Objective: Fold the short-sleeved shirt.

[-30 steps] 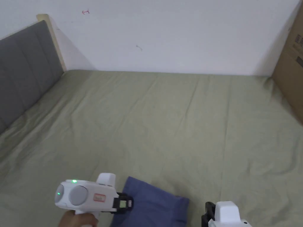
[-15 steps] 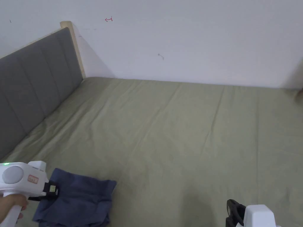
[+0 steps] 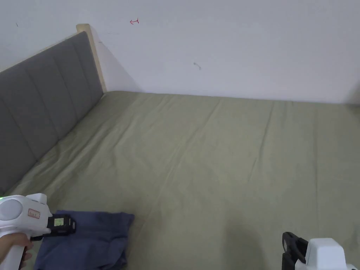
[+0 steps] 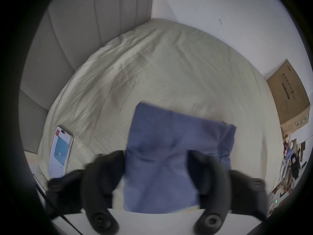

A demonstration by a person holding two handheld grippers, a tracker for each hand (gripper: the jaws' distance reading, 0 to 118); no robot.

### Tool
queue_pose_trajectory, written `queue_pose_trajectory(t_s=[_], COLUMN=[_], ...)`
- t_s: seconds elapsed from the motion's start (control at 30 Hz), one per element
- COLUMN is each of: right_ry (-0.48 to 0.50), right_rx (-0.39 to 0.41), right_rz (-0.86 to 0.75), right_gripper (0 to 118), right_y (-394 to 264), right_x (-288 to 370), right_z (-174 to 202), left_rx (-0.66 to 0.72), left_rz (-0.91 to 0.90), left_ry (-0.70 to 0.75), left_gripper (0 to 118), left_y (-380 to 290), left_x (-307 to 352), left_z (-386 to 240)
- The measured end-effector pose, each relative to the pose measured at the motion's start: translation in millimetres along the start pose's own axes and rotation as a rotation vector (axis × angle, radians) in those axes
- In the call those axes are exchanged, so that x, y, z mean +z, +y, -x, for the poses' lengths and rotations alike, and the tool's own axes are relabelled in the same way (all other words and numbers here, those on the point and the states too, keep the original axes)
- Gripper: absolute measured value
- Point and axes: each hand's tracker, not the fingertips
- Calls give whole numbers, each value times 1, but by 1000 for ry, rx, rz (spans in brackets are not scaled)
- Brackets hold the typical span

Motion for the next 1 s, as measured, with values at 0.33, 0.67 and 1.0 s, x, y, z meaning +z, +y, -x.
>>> queue_pose_trajectory(t_s=[0.33, 0.67, 1.0], right_ry=[-12, -105, -211], right_rx=[-7, 29, 47], right_rz=[-149, -325, -450], right_gripper=[0, 0, 0], right_y=[42, 101, 136], right_x=[66, 141, 201], right_z=[-20, -51, -79], left_rx=[-58, -235, -319], left_rz=[-254, -788, -1149], left_ry=[-71, -46, -80], left_gripper=[102, 102, 101], left_y=[3, -46, -132], left_x=[106, 236, 284], left_z=[-63, -170, -274])
